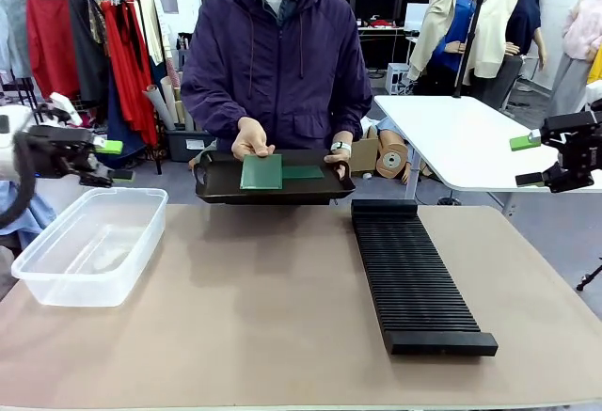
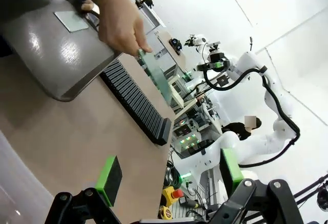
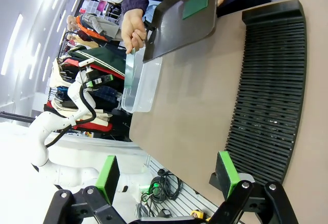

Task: Sort PCBs into racks and boxes based on the side picked up.
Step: Pick up the Blank PCB handed by the Human.

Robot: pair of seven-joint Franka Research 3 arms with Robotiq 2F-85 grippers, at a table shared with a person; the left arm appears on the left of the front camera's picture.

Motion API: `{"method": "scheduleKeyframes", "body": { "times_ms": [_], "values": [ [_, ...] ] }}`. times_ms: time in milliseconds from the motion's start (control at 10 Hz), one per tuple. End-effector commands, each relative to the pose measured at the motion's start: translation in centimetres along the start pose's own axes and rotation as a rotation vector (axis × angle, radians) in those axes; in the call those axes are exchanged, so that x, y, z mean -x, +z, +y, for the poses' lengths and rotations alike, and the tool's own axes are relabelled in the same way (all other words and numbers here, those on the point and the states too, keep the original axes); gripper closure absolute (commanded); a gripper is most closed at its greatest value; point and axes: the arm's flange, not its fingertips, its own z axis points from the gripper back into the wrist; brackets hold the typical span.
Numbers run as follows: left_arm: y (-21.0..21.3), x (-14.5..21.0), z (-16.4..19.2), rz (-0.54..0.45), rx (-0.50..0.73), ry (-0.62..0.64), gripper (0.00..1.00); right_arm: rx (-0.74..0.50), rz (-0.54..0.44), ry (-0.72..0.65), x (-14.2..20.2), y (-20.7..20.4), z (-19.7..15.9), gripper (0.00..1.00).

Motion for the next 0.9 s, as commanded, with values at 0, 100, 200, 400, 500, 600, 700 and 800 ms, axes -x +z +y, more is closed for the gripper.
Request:
{"method": "scheduleKeyframes", "body": {
  "times_ms": [0, 100, 200, 400, 500, 600, 700, 800],
  "values": [
    [-1.6, -1.0, 1.0, -0.019, -0.002, 0.041, 0.00, -0.010, -0.005, -0.004, -0.1, 0.0, 0.2, 0.00],
    [-3.1, -0.7, 2.0, -0.049, 0.013, 0.085, 0.00, -0.010, -0.005, -0.004, -0.1, 0.0, 0.2, 0.00],
    [-4.5, -0.7, 2.9, -0.067, 0.010, 0.124, 0.00, -0.010, -0.005, -0.004, -0.1, 0.0, 0.2, 0.00],
    [-7.8, -1.1, 4.6, -0.040, 0.046, 0.189, 0.00, -0.010, -0.005, -0.004, -0.1, 0.0, 0.2, 0.00],
    [-9.2, -1.1, 5.0, -0.046, 0.043, 0.213, 0.00, -0.010, -0.005, -0.004, -0.1, 0.0, 0.2, 0.00],
    [-10.4, -1.0, 5.5, -0.024, 0.046, 0.244, 0.00, -0.010, -0.005, -0.004, -0.1, 0.0, 0.2, 0.00],
    [-11.5, -1.1, 6.1, -0.039, 0.031, 0.254, 0.00, -0.010, -0.005, -0.004, -0.1, 0.0, 0.2, 0.00],
    [-12.7, -1.4, 6.8, -0.056, 0.023, 0.273, 0.00, -0.010, -0.005, -0.004, -0.1, 0.0, 0.2, 0.00]
  ]
}}
